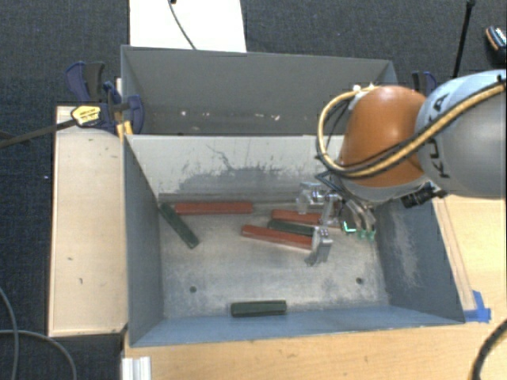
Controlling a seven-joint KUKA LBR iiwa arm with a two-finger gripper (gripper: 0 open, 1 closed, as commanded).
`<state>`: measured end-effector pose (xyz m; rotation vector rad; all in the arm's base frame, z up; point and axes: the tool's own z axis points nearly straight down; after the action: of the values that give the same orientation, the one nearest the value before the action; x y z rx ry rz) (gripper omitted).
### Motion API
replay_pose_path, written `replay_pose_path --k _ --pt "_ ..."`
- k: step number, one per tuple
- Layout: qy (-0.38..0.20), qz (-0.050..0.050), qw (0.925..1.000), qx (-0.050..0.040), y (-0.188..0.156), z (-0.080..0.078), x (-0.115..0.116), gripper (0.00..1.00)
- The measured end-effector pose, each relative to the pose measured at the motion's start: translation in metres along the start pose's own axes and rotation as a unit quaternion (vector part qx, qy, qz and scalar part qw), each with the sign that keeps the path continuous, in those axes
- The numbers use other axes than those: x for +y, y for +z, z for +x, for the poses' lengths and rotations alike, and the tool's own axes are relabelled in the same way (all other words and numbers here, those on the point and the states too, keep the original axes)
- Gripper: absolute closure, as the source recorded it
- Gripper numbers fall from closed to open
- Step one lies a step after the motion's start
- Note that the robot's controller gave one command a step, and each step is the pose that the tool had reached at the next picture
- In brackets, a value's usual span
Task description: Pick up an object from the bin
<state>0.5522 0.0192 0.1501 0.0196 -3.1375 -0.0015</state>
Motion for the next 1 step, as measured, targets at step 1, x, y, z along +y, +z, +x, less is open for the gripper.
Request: replay_pose_path --k 1 --pt "-0.006 0.001 1.0000 -0.0020 0.0837 -0.0402 -0.0047 0.00"
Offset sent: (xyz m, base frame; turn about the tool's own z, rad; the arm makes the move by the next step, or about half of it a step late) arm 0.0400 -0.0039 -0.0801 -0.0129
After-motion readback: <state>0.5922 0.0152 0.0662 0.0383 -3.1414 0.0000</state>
